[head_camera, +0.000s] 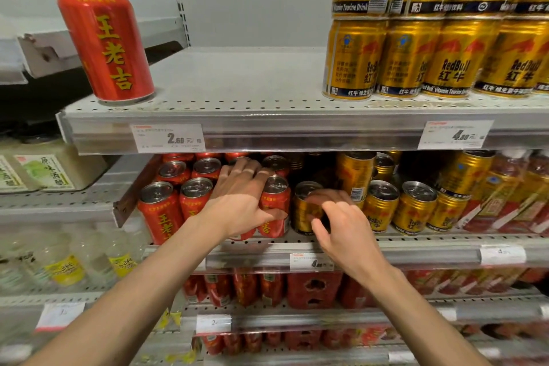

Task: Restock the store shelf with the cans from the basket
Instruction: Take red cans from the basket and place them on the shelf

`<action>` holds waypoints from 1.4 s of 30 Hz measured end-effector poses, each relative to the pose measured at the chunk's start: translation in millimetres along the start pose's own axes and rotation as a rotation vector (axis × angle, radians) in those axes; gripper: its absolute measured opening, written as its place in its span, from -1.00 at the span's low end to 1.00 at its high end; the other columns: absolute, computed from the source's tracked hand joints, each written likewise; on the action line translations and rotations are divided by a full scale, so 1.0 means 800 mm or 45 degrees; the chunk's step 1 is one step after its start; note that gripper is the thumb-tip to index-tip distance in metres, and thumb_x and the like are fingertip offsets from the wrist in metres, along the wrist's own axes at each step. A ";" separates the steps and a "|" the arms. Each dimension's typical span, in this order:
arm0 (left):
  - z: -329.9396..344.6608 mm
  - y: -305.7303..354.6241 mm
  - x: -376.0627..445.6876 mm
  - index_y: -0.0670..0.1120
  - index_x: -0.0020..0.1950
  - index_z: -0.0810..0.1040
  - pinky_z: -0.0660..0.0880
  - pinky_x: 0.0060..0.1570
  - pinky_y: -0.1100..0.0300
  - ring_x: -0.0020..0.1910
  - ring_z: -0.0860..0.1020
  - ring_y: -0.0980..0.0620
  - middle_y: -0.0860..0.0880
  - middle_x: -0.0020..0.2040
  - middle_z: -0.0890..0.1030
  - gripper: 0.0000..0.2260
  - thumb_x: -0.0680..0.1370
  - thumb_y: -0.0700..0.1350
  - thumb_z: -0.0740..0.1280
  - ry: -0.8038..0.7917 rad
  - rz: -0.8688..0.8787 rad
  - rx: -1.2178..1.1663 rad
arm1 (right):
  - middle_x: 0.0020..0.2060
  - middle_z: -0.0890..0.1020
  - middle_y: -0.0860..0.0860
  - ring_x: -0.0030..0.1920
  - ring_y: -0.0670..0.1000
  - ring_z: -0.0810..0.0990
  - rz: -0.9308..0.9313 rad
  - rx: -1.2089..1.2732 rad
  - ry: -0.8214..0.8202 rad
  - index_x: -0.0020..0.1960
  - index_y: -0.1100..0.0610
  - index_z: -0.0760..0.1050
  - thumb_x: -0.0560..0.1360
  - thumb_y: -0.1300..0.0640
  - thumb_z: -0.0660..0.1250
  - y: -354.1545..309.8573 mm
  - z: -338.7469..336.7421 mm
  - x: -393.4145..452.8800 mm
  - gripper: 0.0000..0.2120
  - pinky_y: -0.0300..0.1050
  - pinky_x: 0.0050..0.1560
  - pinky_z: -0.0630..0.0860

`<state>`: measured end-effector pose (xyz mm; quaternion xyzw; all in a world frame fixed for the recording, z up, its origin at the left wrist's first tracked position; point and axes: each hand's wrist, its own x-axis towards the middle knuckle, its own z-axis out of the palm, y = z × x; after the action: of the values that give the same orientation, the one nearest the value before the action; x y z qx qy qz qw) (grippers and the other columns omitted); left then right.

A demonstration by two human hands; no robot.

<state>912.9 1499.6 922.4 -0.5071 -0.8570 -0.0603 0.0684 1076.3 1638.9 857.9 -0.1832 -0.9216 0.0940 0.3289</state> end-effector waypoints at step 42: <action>0.089 0.098 -0.155 0.00 0.09 0.61 0.59 -0.12 0.19 -0.17 0.67 0.07 -0.10 -0.08 0.69 -0.84 0.58 -0.23 0.40 0.103 -0.255 -1.937 | -0.24 0.72 0.04 -0.26 -0.03 0.65 1.459 0.947 0.607 0.09 0.11 0.64 0.59 0.22 0.39 -0.022 -0.137 -0.288 -0.90 -0.16 -0.19 0.58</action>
<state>1036.6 1442.5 832.8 -0.3318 -0.6182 -0.6578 -0.2738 1306.4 1536.5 815.4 -0.5290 -0.4911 0.5166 0.4606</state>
